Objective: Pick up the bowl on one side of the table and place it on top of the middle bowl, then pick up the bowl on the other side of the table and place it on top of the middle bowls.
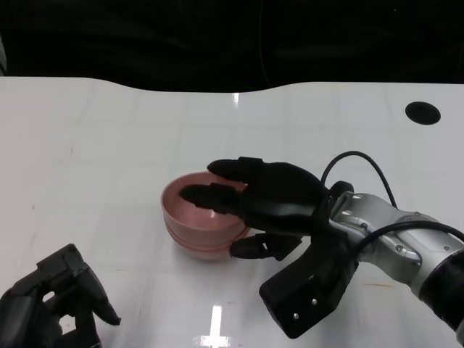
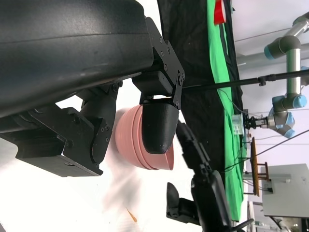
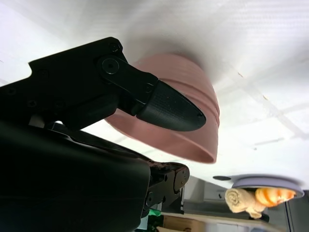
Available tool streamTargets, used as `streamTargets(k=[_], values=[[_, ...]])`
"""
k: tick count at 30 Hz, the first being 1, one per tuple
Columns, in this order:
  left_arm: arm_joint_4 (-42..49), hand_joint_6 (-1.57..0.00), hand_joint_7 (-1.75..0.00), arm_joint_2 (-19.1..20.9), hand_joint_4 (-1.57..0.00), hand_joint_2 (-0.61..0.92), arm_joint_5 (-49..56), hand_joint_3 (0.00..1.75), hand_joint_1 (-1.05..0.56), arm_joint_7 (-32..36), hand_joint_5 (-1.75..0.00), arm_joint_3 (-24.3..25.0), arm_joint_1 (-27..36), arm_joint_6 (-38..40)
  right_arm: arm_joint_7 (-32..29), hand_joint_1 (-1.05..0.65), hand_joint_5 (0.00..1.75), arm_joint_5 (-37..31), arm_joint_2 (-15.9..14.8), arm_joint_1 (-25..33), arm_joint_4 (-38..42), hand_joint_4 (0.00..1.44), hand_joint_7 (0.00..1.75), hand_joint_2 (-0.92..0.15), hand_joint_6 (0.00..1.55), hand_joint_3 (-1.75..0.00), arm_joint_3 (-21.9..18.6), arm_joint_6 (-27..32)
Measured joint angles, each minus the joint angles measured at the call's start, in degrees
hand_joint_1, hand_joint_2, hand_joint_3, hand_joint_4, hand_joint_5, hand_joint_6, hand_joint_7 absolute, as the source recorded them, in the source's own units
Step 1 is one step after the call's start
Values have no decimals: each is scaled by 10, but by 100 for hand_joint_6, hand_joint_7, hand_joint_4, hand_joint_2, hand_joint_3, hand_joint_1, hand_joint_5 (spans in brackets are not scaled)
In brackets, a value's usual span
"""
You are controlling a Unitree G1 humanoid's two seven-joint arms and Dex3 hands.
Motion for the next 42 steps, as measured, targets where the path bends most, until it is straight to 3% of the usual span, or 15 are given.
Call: streamTargets(k=[6, 8, 11, 13, 18, 21, 27, 34, 36, 41, 42], values=[[0, -69, -175, 0, -96, 89, 3, 109, 47, 1, -175, 0, 0, 0, 5, -105, 0, 44, 0, 17, -21, 0, 0, -92, 0, -91, -22, -9], [0, -69, -175, 0, -97, 89, 4, 109, 47, 3, -175, 0, 0, 0, 12, -100, 0, 74, 1, 26, -29, 0, 0, -92, 0, -70, -40, -13], [0, -70, -175, 0, -97, 89, 8, 109, 47, 4, -175, 0, 0, -2, 16, -96, 1, 109, 1, 37, -39, 2, 1, -92, 3, -59, -62, -20], [1, -70, -175, 0, -98, 90, 8, 110, 47, 4, -175, 0, -1, -3, 33, -89, 4, 158, 7, 56, -51, 10, 4, -92, 11, -46, -88, -14], [4, -71, -175, 1, -99, 89, 5, 111, 46, 4, -175, 1, -3, -4, 83, -80, 9, 292, 34, 97, -80, 22, 5, -92, 21, -36, -151, 7], [5, -71, -175, 1, -99, 89, -3, 111, 46, -1, -175, 1, -4, -4, 134, -81, 9, 417, 58, 120, -102, 26, 5, -92, 23, -34, -208, 38], [6, -71, -175, 5, -97, 89, -6, 111, 46, -1, -175, 3, -6, -4, 194, -82, 10, 537, 50, 160, -197, 38, 3, -92, 30, -33, -284, 146], [10, -70, -175, 10, -97, 90, -9, 111, 46, -1, -175, 7, -8, -4, 237, -78, 9, 607, 33, 199, -260, 43, 3, -92, 33, -32, -339, 218], [13, -70, -175, 11, -97, 90, -10, 111, 45, -7, -175, 8, -12, -4, 246, -73, 12, 636, 32, 213, -284, 54, 4, -92, 40, -21, -355, 251], [18, -70, -175, 13, -97, 89, -15, 112, 45, -11, -175, 14, -13, -4, 250, -71, 12, 680, 25, 236, -327, 58, 4, -92, 42, -18, -386, 306], [19, -69, -175, 13, -97, 89, -15, 112, 45, -12, -175, 14, -14, -4, 250, -65, 15, 681, 25, 237, -329, 64, 6, -91, 46, -17, -387, 311]])
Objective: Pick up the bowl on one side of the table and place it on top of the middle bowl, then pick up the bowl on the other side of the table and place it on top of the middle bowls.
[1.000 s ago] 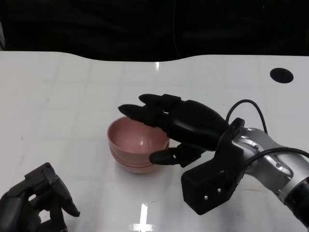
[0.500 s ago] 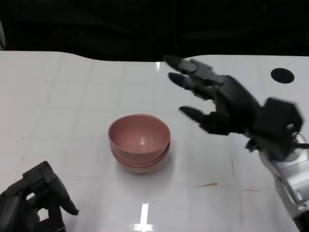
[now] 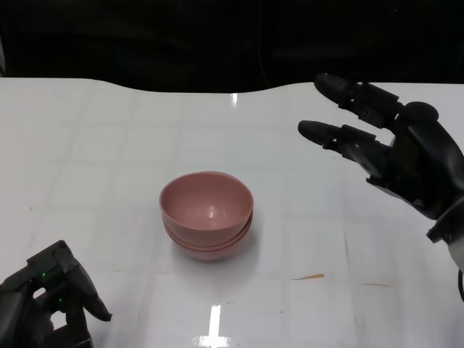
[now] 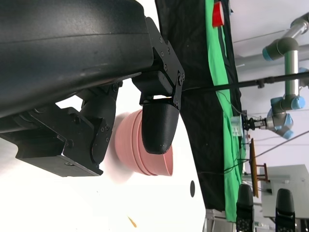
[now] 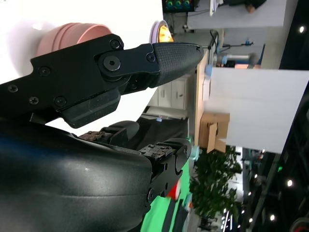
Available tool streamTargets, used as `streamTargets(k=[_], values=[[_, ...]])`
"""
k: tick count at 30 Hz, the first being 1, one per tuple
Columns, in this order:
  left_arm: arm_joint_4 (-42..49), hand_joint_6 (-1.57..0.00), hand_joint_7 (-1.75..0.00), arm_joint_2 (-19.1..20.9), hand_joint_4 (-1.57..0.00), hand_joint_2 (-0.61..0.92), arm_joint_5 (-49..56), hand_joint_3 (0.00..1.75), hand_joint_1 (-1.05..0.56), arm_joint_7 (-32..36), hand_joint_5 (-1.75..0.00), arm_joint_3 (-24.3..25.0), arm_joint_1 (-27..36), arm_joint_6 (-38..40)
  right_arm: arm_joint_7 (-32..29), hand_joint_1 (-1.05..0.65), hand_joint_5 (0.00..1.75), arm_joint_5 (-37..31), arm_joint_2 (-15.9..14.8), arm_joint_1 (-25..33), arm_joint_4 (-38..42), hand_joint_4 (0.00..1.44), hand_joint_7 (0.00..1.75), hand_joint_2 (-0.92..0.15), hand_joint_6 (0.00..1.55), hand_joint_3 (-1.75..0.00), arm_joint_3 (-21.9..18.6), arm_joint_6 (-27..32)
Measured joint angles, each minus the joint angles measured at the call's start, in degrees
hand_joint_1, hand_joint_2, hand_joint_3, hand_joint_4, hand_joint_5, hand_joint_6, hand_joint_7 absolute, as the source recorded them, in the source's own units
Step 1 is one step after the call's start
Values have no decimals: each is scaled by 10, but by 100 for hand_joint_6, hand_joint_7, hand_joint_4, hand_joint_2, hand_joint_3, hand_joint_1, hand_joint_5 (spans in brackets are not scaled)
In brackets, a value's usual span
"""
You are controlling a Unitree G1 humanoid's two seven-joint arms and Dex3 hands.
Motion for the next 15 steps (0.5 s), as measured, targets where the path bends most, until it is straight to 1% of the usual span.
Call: streamTargets(k=[2, 4, 6, 8, 10, 11, 12, 13, 15], values=[[0, -69, -175, 0, -97, 89, -4, 113, 44, -4, -175, 0, -4, 0, 0, -40, 23, 14, -2, 25, -30, 87, 9, -90, 65, -11, -14, 15], [1, -68, -175, 1, -97, 88, -9, 113, 43, -4, -175, 4, -2, 2, 1, -32, 26, 28, -7, 65, -62, 95, 10, -90, 75, -10, -30, 25], [1, -68, -175, 2, -96, 88, -11, 114, 44, -4, -175, 6, -2, 3, 4, -23, 32, 34, -13, 101, -77, 103, 11, -91, 91, -10, -43, 28], [1, -68, -175, 3, -96, 88, -11, 114, 44, -4, -175, 6, -3, 4, 4, -21, 34, 34, -16, 124, -83, 104, 10, -91, 96, -10, -48, 28], [1, -67, -175, 3, -96, 88, -11, 115, 44, -4, -175, 5, -5, 4, 4, -20, 35, 34, -17, 131, -86, 104, 9, -91, 97, -10, -51, 28], [1, -67, -175, 3, -96, 88, -11, 115, 44, -4, -175, 5, -6, 4, 4, -17, 55, 34, -17, 135, -90, 101, 12, -91, 105, -16, -53, 26], [2, -67, -175, 4, -96, 88, -12, 115, 44, -4, -175, 6, -6, 4, 4, -14, 80, 33, -17, 145, -95, 92, 12, -88, 111, -26, -54, 18], [3, -67, -175, 4, -96, 88, -12, 115, 44, -4, -175, 6, -5, 4, 5, -14, 89, 33, -16, 156, -96, 89, 12, -86, 113, -30, -54, 10], [7, -67, -175, 5, -96, 88, -12, 115, 44, -4, -175, 8, -4, 4, 5, -13, 97, 30, -14, 175, -95, 86, 12, -84, 114, -34, -54, 7]])
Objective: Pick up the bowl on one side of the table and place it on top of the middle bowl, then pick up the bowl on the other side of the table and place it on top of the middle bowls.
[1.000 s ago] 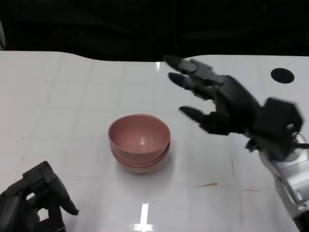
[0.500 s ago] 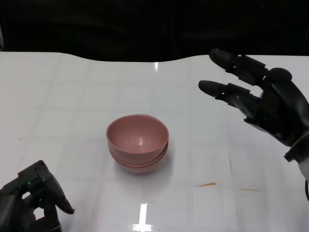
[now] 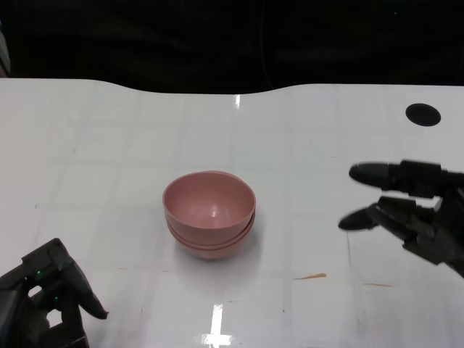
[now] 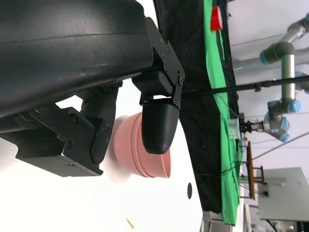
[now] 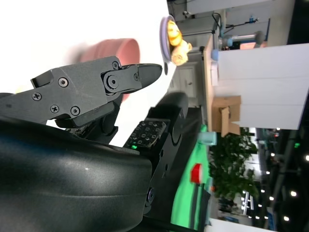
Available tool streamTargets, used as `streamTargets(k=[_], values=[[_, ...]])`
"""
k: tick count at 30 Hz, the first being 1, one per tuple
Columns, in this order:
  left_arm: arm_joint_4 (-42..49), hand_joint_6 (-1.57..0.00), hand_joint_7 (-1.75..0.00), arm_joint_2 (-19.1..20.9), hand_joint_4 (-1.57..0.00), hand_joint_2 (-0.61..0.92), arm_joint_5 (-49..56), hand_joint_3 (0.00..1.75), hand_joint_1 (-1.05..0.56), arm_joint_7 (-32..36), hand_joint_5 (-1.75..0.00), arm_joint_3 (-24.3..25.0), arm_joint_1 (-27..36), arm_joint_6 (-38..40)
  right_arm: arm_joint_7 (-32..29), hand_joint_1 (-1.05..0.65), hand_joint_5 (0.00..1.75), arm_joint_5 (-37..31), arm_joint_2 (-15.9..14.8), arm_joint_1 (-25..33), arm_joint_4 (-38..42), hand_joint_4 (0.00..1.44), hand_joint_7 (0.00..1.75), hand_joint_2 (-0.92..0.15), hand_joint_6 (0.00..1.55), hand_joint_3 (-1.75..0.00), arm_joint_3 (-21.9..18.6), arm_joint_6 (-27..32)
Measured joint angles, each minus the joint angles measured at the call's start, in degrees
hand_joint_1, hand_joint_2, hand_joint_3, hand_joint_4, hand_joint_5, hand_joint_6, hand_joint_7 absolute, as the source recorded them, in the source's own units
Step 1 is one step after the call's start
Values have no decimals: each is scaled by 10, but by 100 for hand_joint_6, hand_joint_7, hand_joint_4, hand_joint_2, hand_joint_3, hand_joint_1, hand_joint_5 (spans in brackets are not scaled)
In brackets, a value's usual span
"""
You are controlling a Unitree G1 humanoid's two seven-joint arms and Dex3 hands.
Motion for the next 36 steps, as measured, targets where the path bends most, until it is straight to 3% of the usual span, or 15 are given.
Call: streamTargets(k=[6, 7, 9, 12, 17, 25, 36], values=[[0, -68, -175, 0, -96, 88, 0, 115, 44, 0, -175, 0, -3, 0, 0, -13, 100, -3, 1, 7, 0, 85, 12, -82, 115, -39, -1, -8], [2, -68, -175, 1, -96, 88, -1, 115, 44, -2, -175, 0, -5, 0, 2, -8, 127, -11, 3, 13, 6, 84, 41, -81, 113, -53, -1, -35], [7, -68, -175, 4, -96, 88, -5, 115, 44, -7, -175, 4, -6, -1, 9, -6, 149, -32, 18, 43, 30, 81, 101, -74, 91, -76, 3, -119], [14, -68, -175, 7, -96, 88, -10, 115, 44, -10, -175, 8, -7, 0, 13, -6, 159, -55, 40, 90, 74, 83, 124, -69, 85, -91, 13, -180], [13, -68, -175, 11, -95, 87, -25, 115, 43, -13, -175, 10, -15, 7, 3, -8, 169, -73, 63, 114, 124, 80, 142, -64, 78, -108, 12, -258], [10, -68, -175, 15, -94, 87, -40, 117, 43, -14, -175, 18, -15, 19, -38, -10, 175, -103, 96, 135, 196, 78, 155, -67, 70, -101, 13, -347], [-4, -68, -175, 14, -95, 89, -37, 118, 46, -15, -175, 15, -10, 29, 4, -5, 169, -64, 79, 97, 240, 81, 151, -72, 70, -94, -4, -389]])
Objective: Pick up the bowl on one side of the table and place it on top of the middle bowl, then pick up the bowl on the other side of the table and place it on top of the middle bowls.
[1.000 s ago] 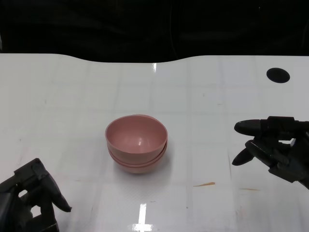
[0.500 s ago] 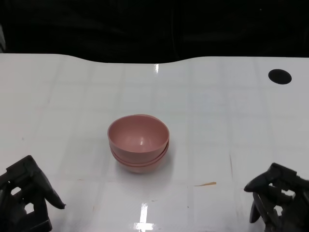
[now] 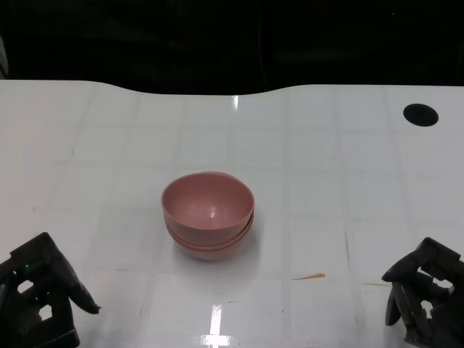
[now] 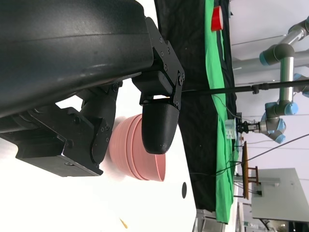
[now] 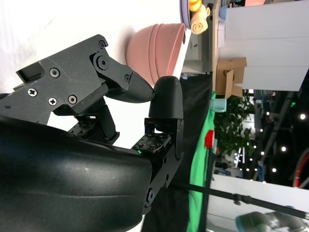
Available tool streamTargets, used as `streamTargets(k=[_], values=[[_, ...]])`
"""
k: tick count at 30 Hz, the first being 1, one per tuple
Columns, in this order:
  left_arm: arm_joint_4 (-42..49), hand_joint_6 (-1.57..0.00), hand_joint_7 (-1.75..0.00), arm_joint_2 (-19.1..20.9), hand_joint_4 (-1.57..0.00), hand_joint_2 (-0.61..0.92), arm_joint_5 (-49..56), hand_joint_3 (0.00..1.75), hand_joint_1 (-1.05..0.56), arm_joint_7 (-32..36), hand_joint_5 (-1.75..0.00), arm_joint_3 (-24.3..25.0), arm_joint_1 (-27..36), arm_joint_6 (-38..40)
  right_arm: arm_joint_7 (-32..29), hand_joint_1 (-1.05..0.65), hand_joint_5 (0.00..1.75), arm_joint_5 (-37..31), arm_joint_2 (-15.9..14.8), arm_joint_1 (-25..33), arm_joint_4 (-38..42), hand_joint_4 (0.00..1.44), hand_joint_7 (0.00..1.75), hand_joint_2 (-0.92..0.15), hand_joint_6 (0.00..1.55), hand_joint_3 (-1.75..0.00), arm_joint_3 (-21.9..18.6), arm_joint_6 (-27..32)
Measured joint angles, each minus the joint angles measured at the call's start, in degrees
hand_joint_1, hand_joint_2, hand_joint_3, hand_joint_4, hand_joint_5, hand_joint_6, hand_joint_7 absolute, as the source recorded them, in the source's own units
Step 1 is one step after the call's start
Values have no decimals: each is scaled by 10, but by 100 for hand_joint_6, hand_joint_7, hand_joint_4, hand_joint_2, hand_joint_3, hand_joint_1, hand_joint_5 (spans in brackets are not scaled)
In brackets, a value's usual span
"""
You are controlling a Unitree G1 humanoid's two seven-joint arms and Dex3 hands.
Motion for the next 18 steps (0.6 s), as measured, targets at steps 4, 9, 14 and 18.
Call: streamTargets(k=[4, 9, 14, 18], values=[[0, -69, -175, 0, -95, 90, -2, 117, 45, -6, -175, 0, -1, 0, -5, -7, 174, -25, -5, -4, 6, 75, 150, -71, 69, -93, 0, -10], [3, -69, -175, 0, -95, 90, -1, 116, 45, -8, -175, 0, -1, 0, -7, -6, 174, -50, -20, -11, 6, 72, 144, -73, 70, -89, 10, -12], [3, -69, -175, -1, -95, 91, 2, 115, 45, -8, -175, -1, -2, -2, -6, -4, 173, -54, -23, -37, 21, 72, 139, -74, 73, -86, 16, -19], [3, -69, -175, -1, -94, 90, 3, 114, 44, -8, -175, -3, -1, -2, -10, -4, 172, -56, -24, -47, 44, 72, 137, -75, 73, -84, 17, -20]])
